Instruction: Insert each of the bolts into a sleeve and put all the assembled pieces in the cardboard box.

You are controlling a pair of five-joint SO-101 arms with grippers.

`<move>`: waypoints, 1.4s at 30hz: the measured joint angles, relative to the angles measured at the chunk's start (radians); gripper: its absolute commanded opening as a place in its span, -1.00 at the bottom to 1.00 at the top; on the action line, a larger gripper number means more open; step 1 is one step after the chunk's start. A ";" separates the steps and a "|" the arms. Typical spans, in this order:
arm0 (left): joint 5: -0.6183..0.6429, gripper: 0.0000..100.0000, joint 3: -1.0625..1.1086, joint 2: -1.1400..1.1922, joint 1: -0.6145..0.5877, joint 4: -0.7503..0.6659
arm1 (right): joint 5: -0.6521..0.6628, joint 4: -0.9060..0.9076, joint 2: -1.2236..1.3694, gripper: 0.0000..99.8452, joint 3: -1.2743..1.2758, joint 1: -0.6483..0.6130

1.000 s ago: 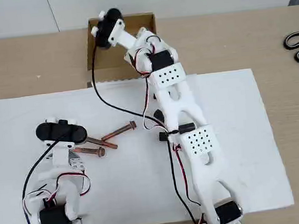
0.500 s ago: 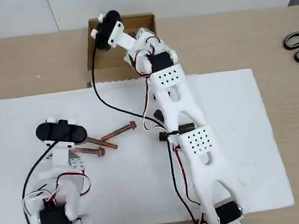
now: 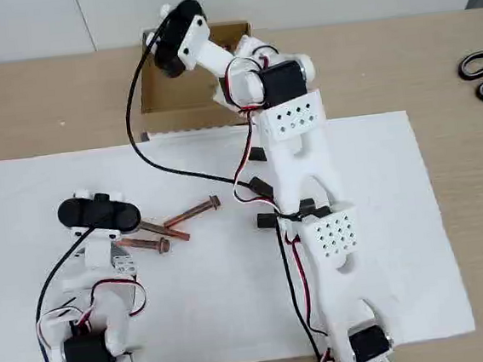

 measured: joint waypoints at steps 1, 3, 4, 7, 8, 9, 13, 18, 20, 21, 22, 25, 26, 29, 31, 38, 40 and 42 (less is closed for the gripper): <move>0.000 -0.99 0.000 0.000 0.000 0.000 | -0.026 0.008 -0.002 -0.71 0.000 0.000; 0.000 -0.99 0.000 0.000 0.000 0.000 | -0.080 0.021 -0.003 -0.71 0.000 0.005; 0.000 -0.99 0.000 0.000 0.000 0.000 | -0.098 0.026 -0.003 -0.71 0.000 0.006; 0.000 -0.99 0.000 0.000 0.000 0.000 | -0.146 0.034 -0.012 -0.71 0.038 0.012; 0.000 -0.99 0.000 0.000 0.000 0.000 | -0.163 0.037 -0.023 -0.71 0.069 0.015; 0.000 -0.99 0.000 0.000 0.000 0.000 | -0.181 0.040 -0.043 -0.71 0.107 0.018; 0.000 -0.99 0.000 0.000 0.000 0.000 | -0.235 0.043 -0.210 -0.71 0.339 0.026; 0.000 -0.99 0.000 0.000 0.000 0.000 | -0.244 0.043 -0.468 -0.71 0.746 0.017; 0.011 -0.99 0.000 0.000 0.000 0.000 | -0.244 0.043 -0.523 -0.71 0.882 0.009; 0.023 -0.99 0.000 0.000 0.000 0.000 | -0.244 0.043 -0.540 -0.71 0.931 0.008; 0.032 -0.99 0.000 0.000 0.000 0.000 | -0.244 0.043 -0.549 -0.71 0.968 0.008; 0.040 -0.99 0.000 0.000 0.000 0.000 | -0.244 0.041 -0.562 -0.71 1.056 0.014; 0.040 -0.99 0.000 0.000 0.000 0.000 | -0.244 0.041 -0.562 -0.71 1.082 0.009; 0.040 -0.99 0.000 0.000 0.000 0.000 | -0.244 0.041 -0.562 -0.71 1.149 -0.012; 0.040 -0.99 0.000 0.000 0.000 0.000 | -0.244 0.037 -0.562 -0.71 1.178 -0.021; 0.040 -0.99 0.000 0.000 0.000 0.000 | -0.201 -0.015 -0.562 -0.71 1.261 -0.037; 0.040 -0.99 0.000 0.000 0.000 0.000 | -0.184 -0.026 -0.560 -0.71 1.264 -0.037; 0.040 -0.99 0.000 0.000 0.000 0.000 | -0.169 -0.037 -0.545 -0.71 1.266 -0.038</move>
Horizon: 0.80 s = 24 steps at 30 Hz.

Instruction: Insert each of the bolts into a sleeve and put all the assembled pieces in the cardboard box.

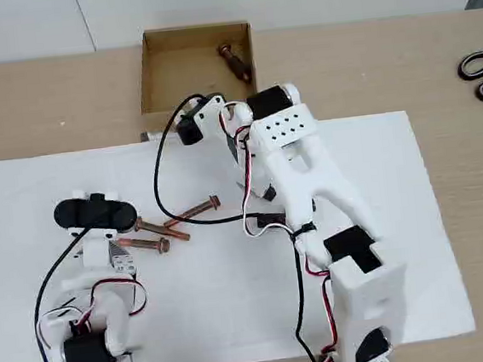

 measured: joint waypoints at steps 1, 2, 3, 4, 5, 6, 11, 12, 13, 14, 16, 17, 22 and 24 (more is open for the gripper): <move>0.000 -0.99 0.000 0.000 0.000 0.000 | 0.005 -0.008 0.014 -0.71 0.000 0.000; 0.000 -0.99 0.000 0.000 0.000 0.000 | 0.008 -0.015 0.026 -0.71 0.000 0.000; 0.000 -0.99 0.000 0.000 0.000 0.000 | 0.011 -0.029 0.037 -0.71 0.000 0.000; 0.000 -0.99 0.000 0.000 0.000 0.000 | 0.015 -0.043 0.044 -0.71 0.000 0.000; 0.000 -0.99 0.000 0.000 0.000 0.000 | 0.025 -0.055 0.052 -0.71 0.000 0.000; 0.000 -0.99 0.000 0.000 0.000 0.000 | 0.032 -0.066 0.060 -0.71 0.000 0.000; 0.000 -0.99 0.000 0.000 0.000 0.000 | 0.043 -0.091 0.109 -0.71 0.000 0.002; 0.000 -0.99 0.000 0.000 0.000 0.000 | 0.043 -0.091 0.118 -0.71 0.000 0.000; 0.000 -0.99 0.000 0.000 0.000 0.000 | 0.043 -0.091 0.127 -0.71 0.000 0.000; 0.000 -0.99 0.000 0.000 0.000 0.000 | 0.043 -0.098 0.135 -0.71 0.000 0.000; 0.000 -0.99 0.000 0.000 0.000 0.000 | 0.043 -0.117 0.155 -0.71 0.000 0.000; 0.000 -0.99 0.000 0.000 0.000 0.000 | 0.043 -0.127 0.163 -0.71 0.000 0.000; 0.000 -0.99 0.000 0.000 0.000 0.000 | 0.077 -0.158 0.209 -0.73 -0.002 0.009; 0.000 -0.99 0.000 0.000 0.000 0.000 | 0.089 -0.158 0.219 -0.83 -0.003 0.015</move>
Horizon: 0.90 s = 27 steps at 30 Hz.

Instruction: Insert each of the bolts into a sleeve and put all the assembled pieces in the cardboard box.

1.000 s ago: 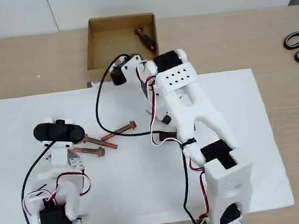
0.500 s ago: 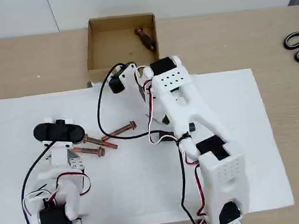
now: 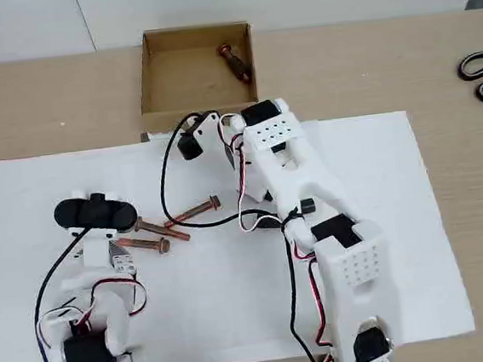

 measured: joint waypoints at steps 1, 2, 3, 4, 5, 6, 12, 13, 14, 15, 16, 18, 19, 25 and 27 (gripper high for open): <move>0.000 -0.99 0.000 0.000 0.000 0.000 | 0.005 0.000 0.011 -0.91 -0.008 0.005; 0.000 -0.99 0.000 0.000 0.000 0.000 | 0.009 0.000 0.015 -0.97 -0.014 0.009; 0.000 -0.99 0.000 0.000 0.000 0.000 | 0.014 0.000 0.017 -0.99 -0.014 0.014; 0.000 -0.99 0.000 0.000 0.000 0.000 | 0.017 -0.003 0.017 -0.97 -0.014 0.017; 0.000 -0.99 0.000 0.000 0.000 0.000 | 0.017 -0.006 0.017 -0.97 -0.014 0.021; 0.000 -0.99 0.000 0.000 0.000 0.000 | 0.017 -0.006 0.017 -0.97 -0.014 0.025; 0.000 -0.99 0.000 0.000 0.000 0.000 | 0.018 0.035 -0.011 -0.97 -0.015 0.025; 0.000 -0.99 -0.002 0.000 0.000 0.000 | 0.018 0.046 -0.031 -0.97 -0.005 0.025; 0.000 -0.99 -0.017 0.000 0.000 0.006 | 0.018 0.075 -0.054 -0.98 0.005 0.025; 0.000 -0.99 -0.041 0.000 0.000 0.015 | 0.018 0.094 -0.077 -0.98 0.006 0.026; 0.000 -0.99 -0.072 0.000 0.000 0.028 | 0.017 0.104 -0.107 -0.98 0.006 0.029; -0.003 -0.99 -0.149 0.000 0.000 0.049 | 0.017 0.144 -0.201 -0.99 0.006 0.032; -0.011 -0.99 -0.192 0.000 0.000 0.060 | 0.017 0.157 -0.250 -0.99 0.006 0.029; -0.018 -0.99 -0.528 0.153 0.000 0.164 | -0.025 0.216 -0.485 -1.00 0.048 0.087; -0.012 -0.99 -0.652 0.273 -0.002 0.206 | -0.041 0.216 -0.542 -1.00 0.087 0.132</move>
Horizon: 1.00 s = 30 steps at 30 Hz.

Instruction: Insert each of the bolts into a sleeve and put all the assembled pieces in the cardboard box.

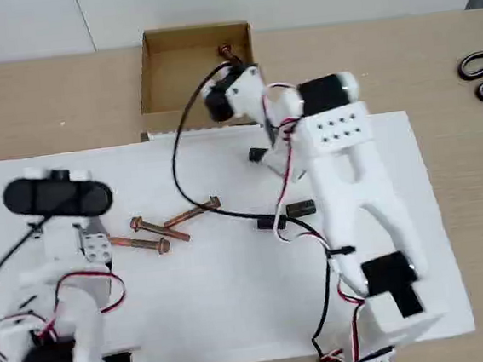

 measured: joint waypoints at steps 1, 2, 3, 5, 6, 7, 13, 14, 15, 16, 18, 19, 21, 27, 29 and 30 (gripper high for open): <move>0.014 -0.99 -0.064 0.069 0.000 0.020 | -0.011 0.000 -0.025 -1.00 0.025 0.023; 0.038 -0.99 -0.132 0.135 0.000 0.038 | -0.018 0.000 -0.048 -1.00 0.048 0.043; 0.061 -0.99 -0.201 0.206 0.000 0.064 | -0.026 0.000 -0.072 -1.00 0.074 0.060; 0.103 -0.99 -0.341 0.341 0.000 0.121 | -0.051 0.000 -0.120 -0.99 0.121 0.095; 0.123 -0.99 -0.410 0.402 0.000 0.149 | -0.064 0.000 -0.143 -0.99 0.141 0.112; 0.146 -0.99 -0.477 0.462 0.000 0.175 | -0.078 0.000 -0.164 -0.99 0.167 0.130; 0.253 -0.99 -0.709 0.727 0.000 0.308 | -0.147 0.000 -0.285 -0.99 0.333 0.215; 0.267 -0.99 -0.718 0.761 0.000 0.322 | -0.153 0.000 -0.313 -0.99 0.356 0.232; 0.282 -0.98 -0.723 0.795 0.000 0.334 | -0.161 0.000 -0.344 -0.99 0.379 0.249; 0.288 -0.98 -0.724 0.825 0.000 0.348 | -0.167 0.000 -0.377 -0.99 0.399 0.265; 0.305 -0.99 -0.724 0.887 -0.005 0.365 | -0.176 0.000 -0.442 -0.99 0.443 0.298; 0.321 -0.99 -0.727 0.916 -0.008 0.368 | -0.178 0.000 -0.474 -0.99 0.473 0.310; 0.358 -0.99 -0.747 0.973 -0.008 0.367 | -0.180 0.000 -0.532 -0.99 0.529 0.324; 0.454 -0.99 -0.809 1.131 -0.008 0.367 | -0.180 0.000 -0.724 -0.99 0.690 0.391; 0.497 -0.99 -0.810 1.188 -0.009 0.367 | -0.180 0.000 -0.790 -0.99 0.736 0.414; 0.516 -0.99 -0.810 1.218 -0.017 0.367 | -0.180 0.000 -0.822 -0.99 0.758 0.425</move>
